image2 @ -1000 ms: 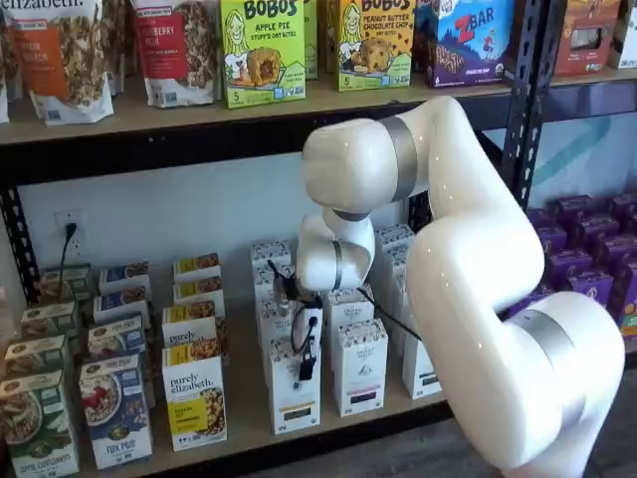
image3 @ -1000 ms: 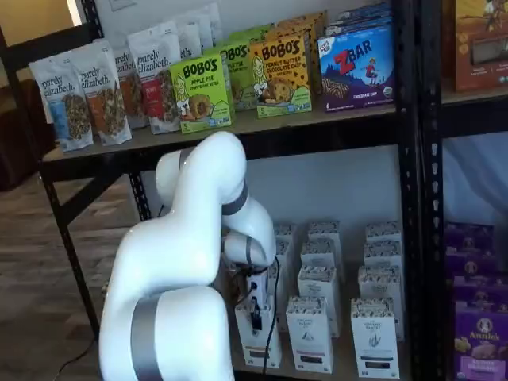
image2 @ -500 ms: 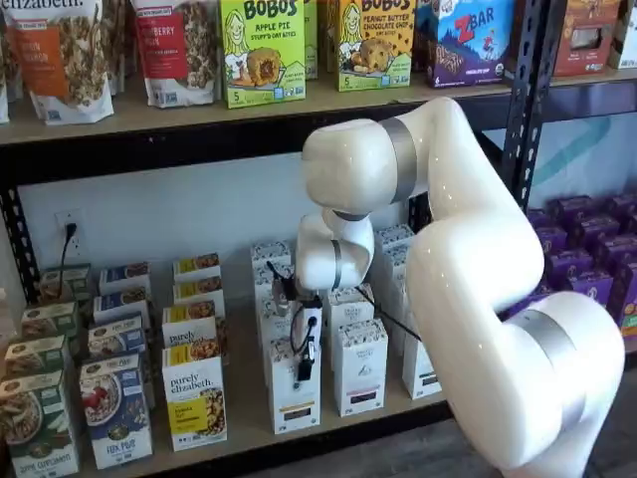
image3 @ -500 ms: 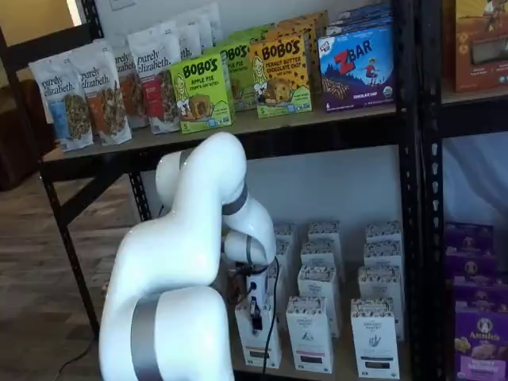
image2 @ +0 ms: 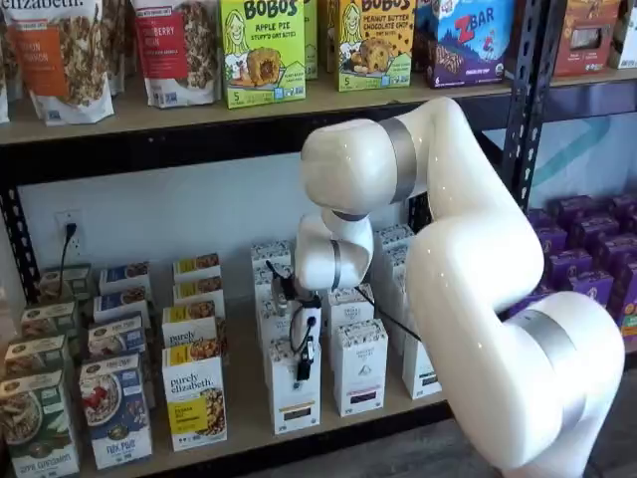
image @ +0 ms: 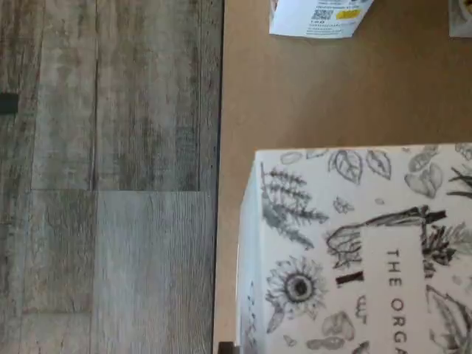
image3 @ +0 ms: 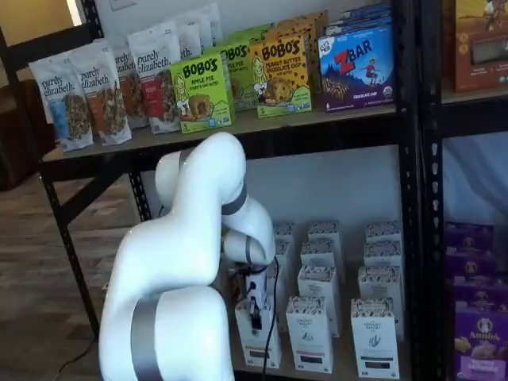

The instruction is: Pick up the white box with a yellow strip in the middle, on the bottom shelf, the fourth box from the left

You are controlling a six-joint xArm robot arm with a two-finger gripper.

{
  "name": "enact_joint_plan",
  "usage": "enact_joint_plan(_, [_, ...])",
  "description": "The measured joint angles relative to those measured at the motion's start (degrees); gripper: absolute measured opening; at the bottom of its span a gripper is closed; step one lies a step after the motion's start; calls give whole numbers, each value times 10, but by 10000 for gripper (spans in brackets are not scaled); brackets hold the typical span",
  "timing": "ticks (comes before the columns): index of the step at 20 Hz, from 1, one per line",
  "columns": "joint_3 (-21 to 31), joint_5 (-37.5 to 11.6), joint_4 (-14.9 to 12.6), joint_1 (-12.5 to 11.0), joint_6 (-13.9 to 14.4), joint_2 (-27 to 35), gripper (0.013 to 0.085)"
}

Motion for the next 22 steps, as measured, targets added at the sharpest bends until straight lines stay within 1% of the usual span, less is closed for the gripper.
enact_joint_plan(3, [1, -2, 2, 0, -2, -1, 650])
enact_joint_plan(4, [1, -2, 3, 0, -3, -1, 610])
enact_joint_plan(5, [2, -2, 4, 0, -3, -1, 610])
enact_joint_plan(6, [2, -3, 4, 1, -3, -2, 570])
enact_joint_plan(7, [2, -3, 4, 1, -3, -2, 570])
enact_joint_plan(8, [2, -2, 4, 1, -3, -2, 530])
enact_joint_plan(9, [2, -2, 4, 1, -3, -2, 530])
enact_joint_plan(10, [2, -2, 4, 1, -3, -2, 490])
enact_joint_plan(11, [2, -1, 4, 1, -3, -2, 490])
enact_joint_plan(12, [2, 0, 4, 1, -3, -2, 450])
enact_joint_plan(17, [2, 6, -4, 1, 5, -3, 450])
enact_joint_plan(22, [22, -5, 13, 4, -9, -13, 450])
